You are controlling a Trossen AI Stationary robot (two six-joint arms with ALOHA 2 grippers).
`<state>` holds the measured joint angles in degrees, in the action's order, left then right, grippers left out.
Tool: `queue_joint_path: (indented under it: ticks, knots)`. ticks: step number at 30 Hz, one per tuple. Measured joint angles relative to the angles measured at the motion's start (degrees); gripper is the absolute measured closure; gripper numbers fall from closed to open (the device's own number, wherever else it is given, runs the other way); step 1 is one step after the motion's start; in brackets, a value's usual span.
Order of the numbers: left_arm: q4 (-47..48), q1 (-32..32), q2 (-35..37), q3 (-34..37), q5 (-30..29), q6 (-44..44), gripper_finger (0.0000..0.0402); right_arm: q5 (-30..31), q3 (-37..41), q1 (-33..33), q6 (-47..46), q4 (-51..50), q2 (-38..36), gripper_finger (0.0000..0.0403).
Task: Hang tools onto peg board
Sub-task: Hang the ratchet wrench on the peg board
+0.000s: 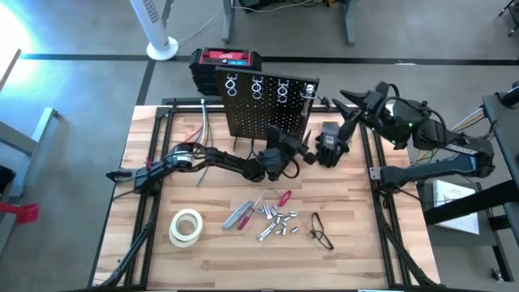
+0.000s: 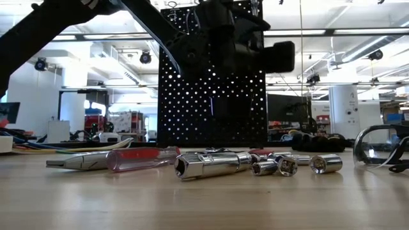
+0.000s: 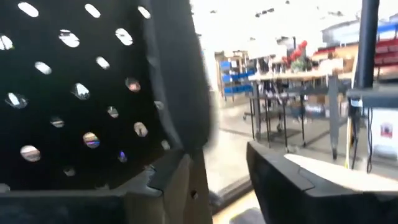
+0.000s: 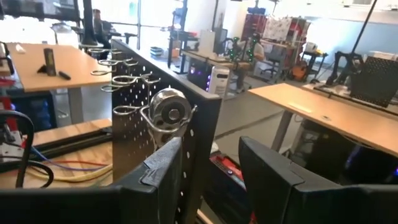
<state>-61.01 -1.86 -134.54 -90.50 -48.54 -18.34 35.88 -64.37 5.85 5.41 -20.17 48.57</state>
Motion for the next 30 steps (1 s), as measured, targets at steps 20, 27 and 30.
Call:
queue_joint_path:
  ticks: [20,27,30]
  knots:
    - [4.88,10.81,11.83,14.71,-15.04,-10.22,0.0153,-7.53,8.54,-4.98,-9.46,-0.88,-6.12,0.0256]
    - [19.54,11.92,31.07,37.66,-3.9,13.75,0.0175,-10.96,13.37,-7.53,-16.63,-6.84,-4.93,0.0252]
    - [27.46,11.94,37.16,43.54,-4.38,17.69,0.0188,-10.91,16.85,-7.49,-21.2,-13.25,-3.89,0.0252]
